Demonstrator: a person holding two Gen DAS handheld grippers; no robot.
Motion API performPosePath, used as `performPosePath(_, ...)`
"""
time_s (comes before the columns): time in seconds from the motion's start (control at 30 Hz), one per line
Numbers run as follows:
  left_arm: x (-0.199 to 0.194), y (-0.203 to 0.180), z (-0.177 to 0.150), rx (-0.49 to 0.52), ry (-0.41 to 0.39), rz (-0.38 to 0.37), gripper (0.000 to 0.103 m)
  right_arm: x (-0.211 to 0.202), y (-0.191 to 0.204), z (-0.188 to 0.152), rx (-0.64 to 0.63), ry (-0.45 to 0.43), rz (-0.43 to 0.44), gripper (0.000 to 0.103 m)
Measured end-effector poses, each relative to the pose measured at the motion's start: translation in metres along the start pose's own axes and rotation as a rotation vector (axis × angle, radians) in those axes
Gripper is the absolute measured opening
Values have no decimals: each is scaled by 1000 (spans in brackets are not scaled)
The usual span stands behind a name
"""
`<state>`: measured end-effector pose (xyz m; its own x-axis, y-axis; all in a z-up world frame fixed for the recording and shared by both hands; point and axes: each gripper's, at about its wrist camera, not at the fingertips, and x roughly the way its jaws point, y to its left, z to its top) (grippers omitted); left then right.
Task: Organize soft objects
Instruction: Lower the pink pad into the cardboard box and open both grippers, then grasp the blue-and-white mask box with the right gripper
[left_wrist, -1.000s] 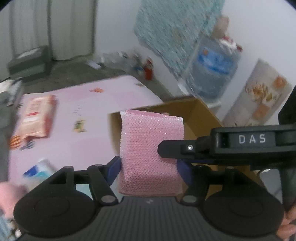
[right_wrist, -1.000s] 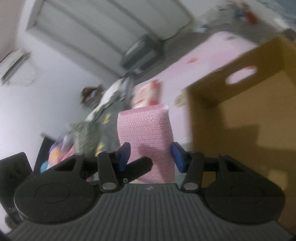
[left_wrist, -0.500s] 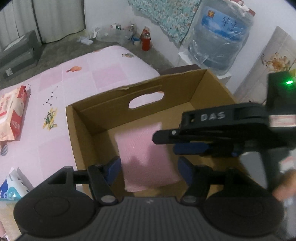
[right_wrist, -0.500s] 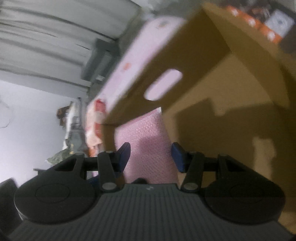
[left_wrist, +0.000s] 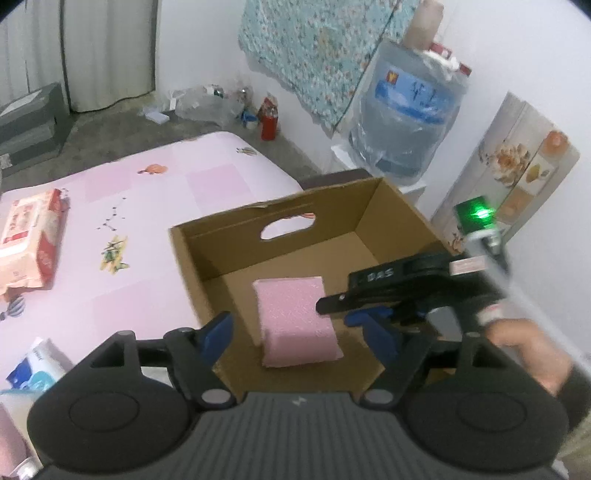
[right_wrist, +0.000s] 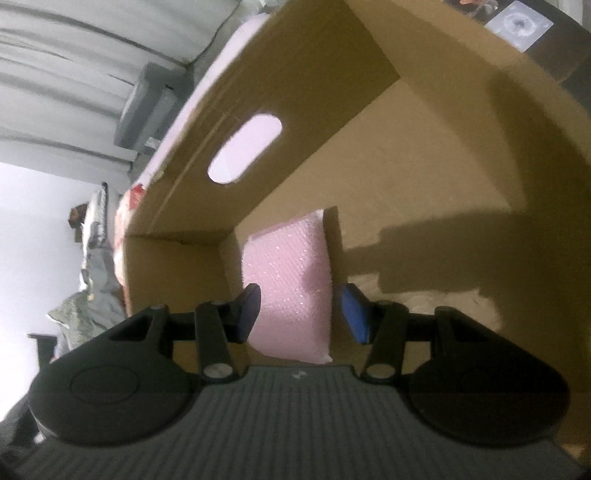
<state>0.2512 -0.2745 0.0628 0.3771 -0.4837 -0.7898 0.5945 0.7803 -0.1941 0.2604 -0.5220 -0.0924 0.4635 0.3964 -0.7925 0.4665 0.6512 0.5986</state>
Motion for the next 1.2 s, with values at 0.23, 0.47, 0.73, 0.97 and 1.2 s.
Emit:
performPosePath(0.23,-34,42,-30,-59,-34,36,79,41,32,3,-82,13,-61,36)
performPosePath(0.47,-59,84,-65,-133,-74,89,79,63,64,11,-188,1,-55,35)
performPosePath(0.73,-80,119,-113,-217,-100,152,79,65,86,10,-319,-27,-75,37)
performPosePath(0.97,-100,137,-152,-264,-129,223,79,58,93,6,-367,-17,-104,61)
performPosePath(1.2,-129,143,-184,-299,-203,270,88,13,100,-10,-440,-114,-147,84)
